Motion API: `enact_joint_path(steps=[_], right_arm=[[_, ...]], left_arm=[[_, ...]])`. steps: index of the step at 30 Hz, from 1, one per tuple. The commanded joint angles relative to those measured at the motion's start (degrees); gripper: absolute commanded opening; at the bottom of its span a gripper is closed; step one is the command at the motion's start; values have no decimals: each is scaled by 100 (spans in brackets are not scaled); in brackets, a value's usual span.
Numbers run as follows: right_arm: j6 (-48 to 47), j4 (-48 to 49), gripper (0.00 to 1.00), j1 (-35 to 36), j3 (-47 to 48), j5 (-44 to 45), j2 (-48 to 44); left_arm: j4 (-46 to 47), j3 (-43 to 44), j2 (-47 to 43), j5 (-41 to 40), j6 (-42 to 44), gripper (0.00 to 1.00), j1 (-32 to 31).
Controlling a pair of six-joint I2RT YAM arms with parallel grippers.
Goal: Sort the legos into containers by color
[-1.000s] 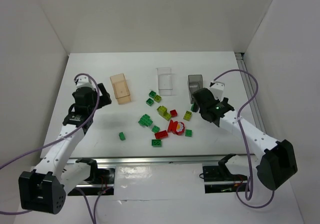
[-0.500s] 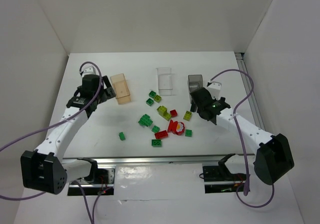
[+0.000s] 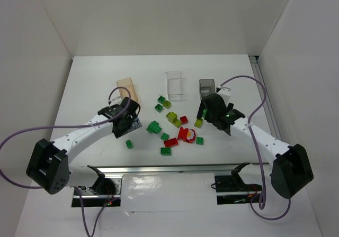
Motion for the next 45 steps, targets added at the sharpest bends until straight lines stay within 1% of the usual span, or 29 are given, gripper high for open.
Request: enact_joint_path(steps=[1, 3, 5, 7, 8, 10, 11, 13, 15, 16, 19, 20, 21, 24, 25, 26, 28, 29, 31, 33, 35, 36, 39, 40, 41, 42, 43, 45], right_arm=[[-149, 420, 99, 17, -12, -178, -162], [-220, 420, 99, 17, -12, -178, -101], [-220, 420, 99, 17, 49, -231, -48], [-220, 420, 99, 17, 49, -231, -48], [-220, 420, 99, 17, 49, -231, -48], [-220, 420, 99, 17, 49, -231, -48], [-220, 420, 99, 17, 49, -231, -48], [-220, 368, 99, 17, 49, -231, -48], [-220, 367, 99, 17, 49, -231, -48], [-168, 367, 99, 17, 102, -231, 4], [-167, 315, 99, 17, 102, -231, 57], [-115, 263, 99, 17, 163, -178, 58], [-114, 210, 99, 17, 164, -178, 58], [-114, 209, 99, 17, 216, -178, 58], [-175, 209, 99, 17, 216, -178, 58], [-176, 209, 99, 17, 216, -126, 58], [-237, 261, 99, 17, 216, -125, 5], [-237, 262, 99, 17, 216, -125, 5], [-237, 262, 99, 17, 330, -12, 5], [-237, 113, 99, 17, 400, 120, 66], [-237, 60, 99, 17, 480, 173, 171], [-237, 60, 99, 17, 532, 226, 172], [-237, 60, 99, 70, 585, 226, 225], [-237, 60, 99, 70, 585, 226, 225], [-237, 60, 99, 70, 585, 226, 225], [-237, 60, 99, 70, 585, 226, 225], [-290, 60, 99, 70, 585, 226, 225], [-290, 60, 99, 70, 585, 226, 277]], left_arm=[[-417, -366, -47, -209, -955, 83, -135], [-417, -585, 14, -262, -1096, 82, -206], [-365, -718, 75, -498, -1184, 81, -346], [-103, -928, 76, -499, -1184, 79, -346], [4, -991, 76, -438, -1184, 75, -346], [214, -1131, 24, -333, -1079, 71, -346], [416, -1184, 23, -280, -1079, 65, -346], [549, -1263, -30, -78, -1008, 58, -346], [550, -1264, 31, 1, -1008, 53, -346], [550, -1264, 32, 54, -1008, 46, -346], [550, -1141, 93, 54, -921, 31, -346], [462, -906, 93, 54, -860, 22, -346], [375, -755, 24, -24, -789, 19, -346], [303, -44, -90, -157, -114, 19, -198], [303, 149, -13, -278, 79, 19, -119], [303, 560, 66, -332, 447, 19, -22], [303, 941, 294, -437, 730, 17, 329], [303, 1317, 557, -438, 967, 17, 470], [242, 1749, 883, -438, 1162, 17, 829], [242, 2319, 1366, -438, 1364, 17, 1006], [242, 2655, 1700, -438, 1565, 17, 1209], [242, 2987, 2059, -438, 1619, 17, 1261], [242, 3385, 2535, -377, 1619, 17, 1525], [242, 3603, 2824, -307, 1619, 17, 1595], [242, 3701, 2975, -228, 1619, 19, 1735], [303, 3798, 3116, -114, 1680, 23, 1798], [303, 4025, 3256, -52, 1681, 54, 1850], [216, 4237, 3547, 10, 1778, 88, 1921]])
